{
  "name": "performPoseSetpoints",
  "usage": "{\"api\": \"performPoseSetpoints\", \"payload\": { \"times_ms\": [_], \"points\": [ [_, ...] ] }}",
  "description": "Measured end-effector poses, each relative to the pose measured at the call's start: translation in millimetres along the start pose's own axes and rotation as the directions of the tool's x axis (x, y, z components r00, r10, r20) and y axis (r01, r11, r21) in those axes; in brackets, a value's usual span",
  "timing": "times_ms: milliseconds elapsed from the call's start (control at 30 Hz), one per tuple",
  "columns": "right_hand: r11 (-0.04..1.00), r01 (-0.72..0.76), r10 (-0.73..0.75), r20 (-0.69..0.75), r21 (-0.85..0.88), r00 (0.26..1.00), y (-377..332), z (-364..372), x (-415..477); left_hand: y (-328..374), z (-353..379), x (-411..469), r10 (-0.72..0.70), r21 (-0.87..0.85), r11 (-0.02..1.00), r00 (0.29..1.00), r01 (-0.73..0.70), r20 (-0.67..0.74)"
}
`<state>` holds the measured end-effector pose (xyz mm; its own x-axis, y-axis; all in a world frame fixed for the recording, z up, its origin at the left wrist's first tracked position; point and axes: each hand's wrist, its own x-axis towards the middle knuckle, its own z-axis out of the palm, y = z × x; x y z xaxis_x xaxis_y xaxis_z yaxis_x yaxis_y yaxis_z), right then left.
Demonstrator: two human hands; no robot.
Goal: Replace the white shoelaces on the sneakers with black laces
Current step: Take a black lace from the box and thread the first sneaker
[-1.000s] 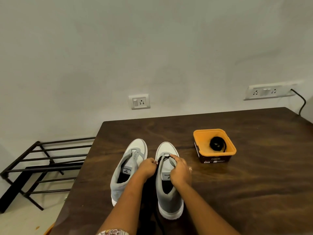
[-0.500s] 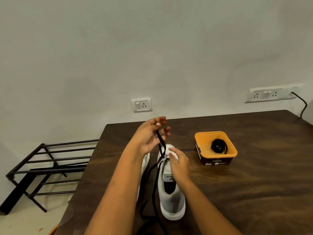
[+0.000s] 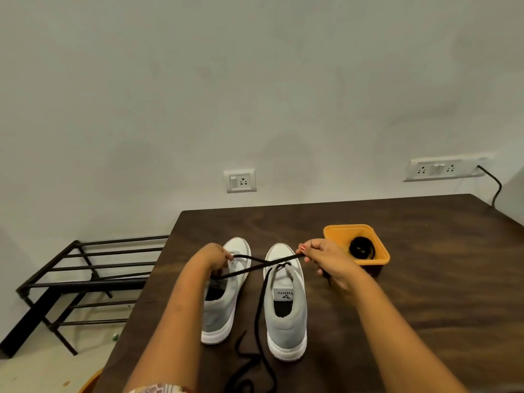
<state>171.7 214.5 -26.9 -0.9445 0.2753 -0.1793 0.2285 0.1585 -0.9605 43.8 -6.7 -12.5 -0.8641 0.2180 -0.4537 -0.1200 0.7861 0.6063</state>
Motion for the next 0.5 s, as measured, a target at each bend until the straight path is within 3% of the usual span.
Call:
{"api": "performPoseSetpoints", "payload": {
  "times_ms": [67,100,167,233,300,500],
  "points": [
    [0.997,0.032,-0.035,-0.031,-0.068,0.999,-1,2,3,-7,8,4,0.017,0.398,0.917,0.993,0.031,-0.118],
    [0.993,0.065,-0.068,-0.029,-0.100,0.997,-3,6,6,-3,15,2,0.126,0.438,0.899,0.971,-0.026,-0.202],
    [0.974,0.139,-0.136,0.032,-0.176,0.990,-9,17,12,14,32,-8,0.437,0.279,0.885,0.871,-0.372,-0.226],
    [0.950,0.198,-0.188,0.065,-0.240,0.980,-15,28,17,36,50,-25,0.553,-0.103,0.822,0.828,-0.560,-0.089],
    [0.942,0.230,-0.242,-0.021,-0.246,0.970,-17,34,20,48,66,-29,0.552,-0.258,0.803,0.833,-0.538,-0.018],
    [0.957,0.139,-0.223,-0.340,-0.254,0.913,9,28,28,34,77,-8,0.395,-0.046,0.917,0.918,-0.397,-0.043]
  ]
}}
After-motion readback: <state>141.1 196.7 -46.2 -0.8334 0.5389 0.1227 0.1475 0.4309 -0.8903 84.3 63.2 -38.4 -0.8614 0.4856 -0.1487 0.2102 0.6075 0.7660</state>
